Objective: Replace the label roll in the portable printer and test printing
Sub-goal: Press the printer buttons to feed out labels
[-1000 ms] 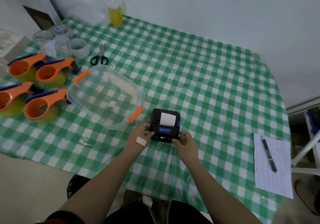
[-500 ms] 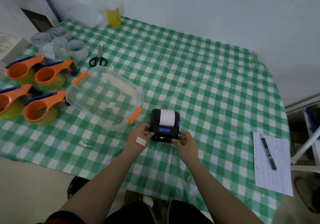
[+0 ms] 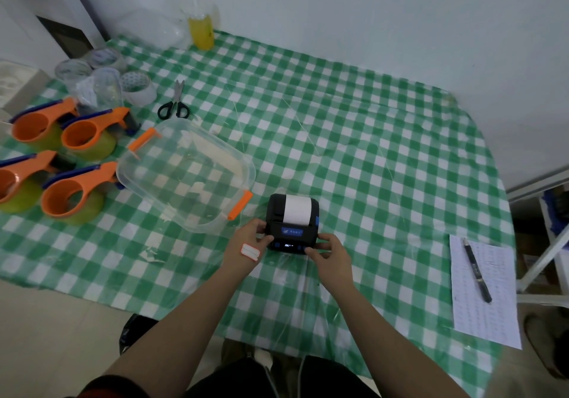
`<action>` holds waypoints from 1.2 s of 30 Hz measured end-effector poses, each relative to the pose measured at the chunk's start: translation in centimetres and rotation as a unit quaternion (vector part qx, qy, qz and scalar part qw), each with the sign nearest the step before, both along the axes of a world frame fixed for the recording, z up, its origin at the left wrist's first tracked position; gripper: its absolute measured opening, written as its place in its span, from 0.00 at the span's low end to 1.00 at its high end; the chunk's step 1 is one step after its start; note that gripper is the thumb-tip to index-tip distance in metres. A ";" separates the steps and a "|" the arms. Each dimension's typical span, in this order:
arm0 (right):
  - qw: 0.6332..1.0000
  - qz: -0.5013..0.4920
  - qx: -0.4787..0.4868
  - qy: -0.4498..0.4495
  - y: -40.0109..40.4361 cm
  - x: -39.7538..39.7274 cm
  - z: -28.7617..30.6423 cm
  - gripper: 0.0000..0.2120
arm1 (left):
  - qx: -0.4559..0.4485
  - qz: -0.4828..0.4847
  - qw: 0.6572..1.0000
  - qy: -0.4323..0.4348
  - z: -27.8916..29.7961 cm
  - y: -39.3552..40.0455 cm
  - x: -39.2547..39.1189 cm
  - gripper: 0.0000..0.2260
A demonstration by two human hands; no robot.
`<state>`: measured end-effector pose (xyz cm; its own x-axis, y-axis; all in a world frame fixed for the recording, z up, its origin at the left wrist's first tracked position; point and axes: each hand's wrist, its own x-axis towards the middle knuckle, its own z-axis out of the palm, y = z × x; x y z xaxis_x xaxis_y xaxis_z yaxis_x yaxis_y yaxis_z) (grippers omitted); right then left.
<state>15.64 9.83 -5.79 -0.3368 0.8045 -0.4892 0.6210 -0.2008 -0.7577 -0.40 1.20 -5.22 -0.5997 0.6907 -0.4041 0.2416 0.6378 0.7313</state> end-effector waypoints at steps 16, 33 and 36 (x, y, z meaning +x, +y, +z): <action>1.000 -0.007 -0.002 0.003 -0.1 0.0 0.0 0.17 | 0.004 -0.003 1.000 0.009 0.0 -0.1 0.1 0.11; 1.000 -0.010 -0.004 0.004 -0.1 0.0 0.1 0.17 | -0.003 -0.002 1.000 0.009 0.0 -0.1 0.1 0.10; 1.000 -0.011 -0.005 0.004 -0.1 0.0 0.2 0.17 | -0.002 -0.001 1.000 0.007 0.0 0.0 0.1 0.11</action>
<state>15.61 9.76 -5.62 -0.3231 0.8073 -0.4938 0.6097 -0.2215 -0.7610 -0.28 1.15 -5.23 -0.6039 0.6902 -0.3987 0.2528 0.6402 0.7255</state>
